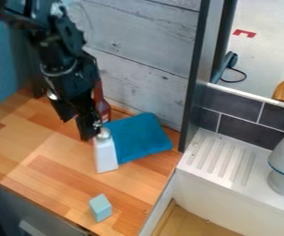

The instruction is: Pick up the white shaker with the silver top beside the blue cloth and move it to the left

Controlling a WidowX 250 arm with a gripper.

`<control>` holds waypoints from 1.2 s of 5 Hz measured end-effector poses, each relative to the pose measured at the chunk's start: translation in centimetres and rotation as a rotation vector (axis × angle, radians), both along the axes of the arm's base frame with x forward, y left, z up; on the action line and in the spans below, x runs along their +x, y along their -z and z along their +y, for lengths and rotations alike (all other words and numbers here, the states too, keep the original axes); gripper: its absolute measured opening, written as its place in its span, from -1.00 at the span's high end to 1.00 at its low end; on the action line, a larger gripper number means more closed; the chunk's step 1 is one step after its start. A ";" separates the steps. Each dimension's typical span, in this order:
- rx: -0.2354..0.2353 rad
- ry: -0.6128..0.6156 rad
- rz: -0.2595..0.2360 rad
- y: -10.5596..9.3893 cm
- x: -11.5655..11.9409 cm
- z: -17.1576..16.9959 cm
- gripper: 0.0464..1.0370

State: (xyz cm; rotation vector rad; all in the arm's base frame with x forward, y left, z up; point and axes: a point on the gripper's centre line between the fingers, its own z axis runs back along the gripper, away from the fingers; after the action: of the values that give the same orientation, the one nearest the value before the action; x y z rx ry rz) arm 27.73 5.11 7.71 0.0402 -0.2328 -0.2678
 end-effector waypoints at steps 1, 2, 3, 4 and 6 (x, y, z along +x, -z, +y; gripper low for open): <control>-0.015 -0.030 0.038 1.4 1.5 0.1 -0.93; -0.016 -0.038 0.065 2.8 3.3 -1.5 -0.93; -0.014 -0.051 0.077 3.7 4.3 -2.0 -0.93; -0.015 -0.056 0.089 4.3 4.9 -2.5 -0.85; 0.017 -0.065 0.086 4.7 5.1 -2.2 -0.08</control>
State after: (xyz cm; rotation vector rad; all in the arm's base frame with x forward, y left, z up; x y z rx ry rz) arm 32.81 2.89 3.04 0.0529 -0.1438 -0.2065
